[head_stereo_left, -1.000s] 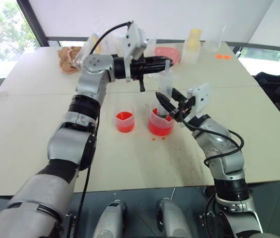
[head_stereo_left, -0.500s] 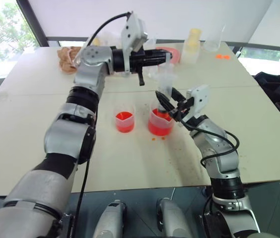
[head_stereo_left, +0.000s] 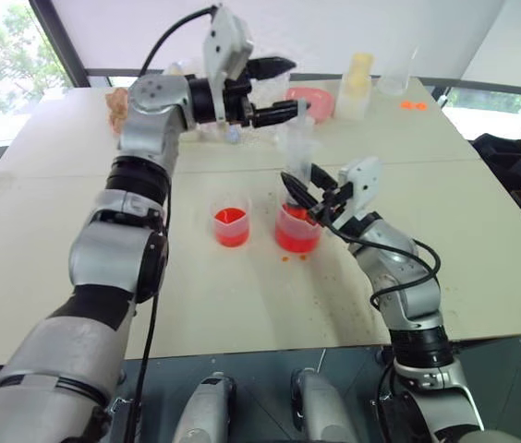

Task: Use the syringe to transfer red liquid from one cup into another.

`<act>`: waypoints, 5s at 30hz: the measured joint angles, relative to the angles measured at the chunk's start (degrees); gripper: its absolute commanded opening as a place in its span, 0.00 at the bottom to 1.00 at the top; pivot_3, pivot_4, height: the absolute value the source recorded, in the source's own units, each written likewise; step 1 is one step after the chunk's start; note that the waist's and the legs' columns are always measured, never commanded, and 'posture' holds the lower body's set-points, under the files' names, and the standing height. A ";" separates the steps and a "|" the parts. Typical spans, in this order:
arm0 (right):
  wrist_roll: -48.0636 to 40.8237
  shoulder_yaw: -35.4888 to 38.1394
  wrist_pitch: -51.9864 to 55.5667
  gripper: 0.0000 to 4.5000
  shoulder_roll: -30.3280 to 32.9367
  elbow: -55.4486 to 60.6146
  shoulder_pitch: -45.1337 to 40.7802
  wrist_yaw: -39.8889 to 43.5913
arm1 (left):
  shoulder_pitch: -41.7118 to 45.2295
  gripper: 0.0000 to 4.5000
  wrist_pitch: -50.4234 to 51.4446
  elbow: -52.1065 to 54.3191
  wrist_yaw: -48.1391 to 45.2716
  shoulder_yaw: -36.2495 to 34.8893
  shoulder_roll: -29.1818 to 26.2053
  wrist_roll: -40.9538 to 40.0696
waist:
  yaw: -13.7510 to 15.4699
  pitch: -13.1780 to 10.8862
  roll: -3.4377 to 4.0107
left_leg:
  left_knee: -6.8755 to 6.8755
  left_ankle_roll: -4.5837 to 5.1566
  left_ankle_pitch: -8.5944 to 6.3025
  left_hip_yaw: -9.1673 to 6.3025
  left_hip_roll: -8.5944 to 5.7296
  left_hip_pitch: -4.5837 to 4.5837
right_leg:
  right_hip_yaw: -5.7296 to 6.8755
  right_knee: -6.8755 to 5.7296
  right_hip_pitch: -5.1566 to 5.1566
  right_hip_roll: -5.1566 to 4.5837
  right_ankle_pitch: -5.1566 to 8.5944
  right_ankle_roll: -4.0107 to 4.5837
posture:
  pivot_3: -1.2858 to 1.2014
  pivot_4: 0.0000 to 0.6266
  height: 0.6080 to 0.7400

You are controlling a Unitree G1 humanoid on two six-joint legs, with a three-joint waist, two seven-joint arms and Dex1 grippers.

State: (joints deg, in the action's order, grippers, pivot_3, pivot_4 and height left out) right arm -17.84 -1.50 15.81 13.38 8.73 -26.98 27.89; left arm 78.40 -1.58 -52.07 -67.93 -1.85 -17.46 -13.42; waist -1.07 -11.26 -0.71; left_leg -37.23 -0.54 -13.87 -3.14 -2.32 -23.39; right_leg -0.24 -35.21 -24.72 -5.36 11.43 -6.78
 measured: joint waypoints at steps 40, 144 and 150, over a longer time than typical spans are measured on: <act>-0.90 -9.48 -3.87 0.32 -12.76 -12.12 -11.78 5.69 | -32.49 0.99 47.02 52.30 12.79 -19.31 -27.97 -28.53 | -1.49 0.02 0.00 | 0.17 -0.29 0.16 -0.19 0.07 0.08 | -0.21 -0.22 -0.21 0.08 -0.05 0.11 | 0.52 0.24 1.00; -37.02 35.89 61.33 0.32 22.14 -16.44 -31.71 -28.96 | -51.76 0.90 48.03 74.08 12.48 -3.08 -22.36 -29.41 | -0.10 0.01 0.02 | 0.30 -0.22 0.14 0.39 0.14 0.00 | -0.41 0.13 -0.22 -0.10 0.06 0.37 | 0.52 0.24 1.00; -35.11 31.91 76.18 0.32 25.85 -20.17 -23.19 -28.90 | -54.35 0.90 44.48 76.05 10.51 1.76 -22.48 -27.14 | 0.02 0.01 0.03 | 0.19 -0.09 0.07 0.49 0.15 -0.02 | -0.51 0.15 -0.18 0.02 0.06 0.36 | 0.52 0.24 1.00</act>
State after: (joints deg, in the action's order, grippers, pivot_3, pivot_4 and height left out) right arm -52.95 30.41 91.99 39.23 -11.45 -50.17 -1.01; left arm 24.05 42.90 23.98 -57.42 -0.10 -39.94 -40.56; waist -1.05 -11.26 -0.68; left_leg -37.04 -0.63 -13.80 -2.64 -2.16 -23.41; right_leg -0.75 -35.07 -24.90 -5.34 11.49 -6.42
